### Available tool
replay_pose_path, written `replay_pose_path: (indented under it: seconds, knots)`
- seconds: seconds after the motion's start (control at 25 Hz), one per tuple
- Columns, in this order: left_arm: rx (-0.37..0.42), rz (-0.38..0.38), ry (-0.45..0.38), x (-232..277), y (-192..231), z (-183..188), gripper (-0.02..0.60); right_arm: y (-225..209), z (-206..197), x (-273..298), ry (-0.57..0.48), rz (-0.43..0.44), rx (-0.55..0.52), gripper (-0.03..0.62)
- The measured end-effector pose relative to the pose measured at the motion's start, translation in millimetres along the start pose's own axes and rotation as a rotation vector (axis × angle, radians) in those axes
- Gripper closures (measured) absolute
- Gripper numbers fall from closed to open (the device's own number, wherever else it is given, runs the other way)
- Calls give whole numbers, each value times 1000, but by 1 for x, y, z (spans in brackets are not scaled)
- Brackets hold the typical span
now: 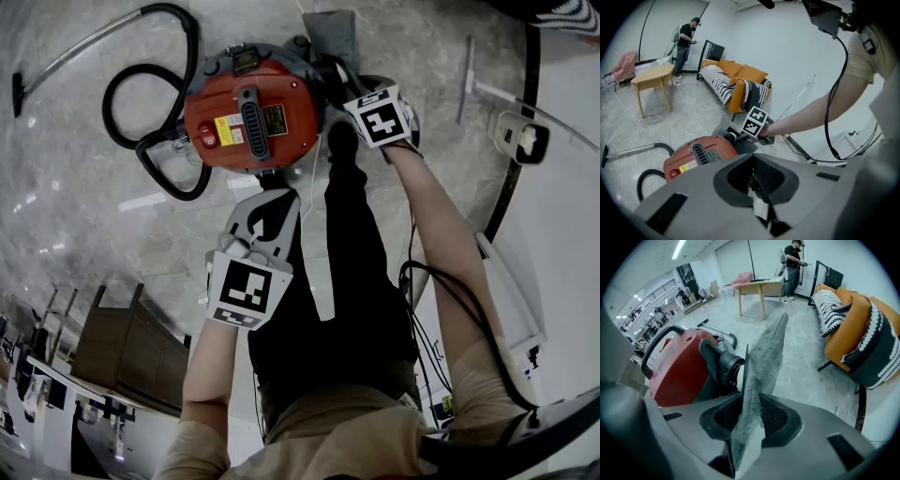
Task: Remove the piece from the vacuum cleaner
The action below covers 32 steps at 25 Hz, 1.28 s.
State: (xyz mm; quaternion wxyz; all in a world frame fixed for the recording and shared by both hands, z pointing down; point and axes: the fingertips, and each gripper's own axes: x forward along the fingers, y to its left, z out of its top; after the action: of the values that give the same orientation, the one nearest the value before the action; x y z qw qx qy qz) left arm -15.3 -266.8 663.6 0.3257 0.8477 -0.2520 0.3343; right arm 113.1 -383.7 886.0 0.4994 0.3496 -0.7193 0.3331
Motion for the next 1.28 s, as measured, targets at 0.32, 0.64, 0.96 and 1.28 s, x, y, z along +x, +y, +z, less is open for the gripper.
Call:
replay_pose_path:
  seconds: [0.32,0.64,0.96,1.28]
  knots:
    - [-4,1,5,2,0,-1,577,-4,-1,2,-41,-90,-218,493]
    - [-14,9,1,1,4,-1,578,-1,2,0,-97,89,470,546]
    - [-18,0,-3,3,1,-2,577,5,0,-1,-48,304,801,546]
    - [-30,3,-3,4,2,-6,577,4,-4,0,165,60,90,543]
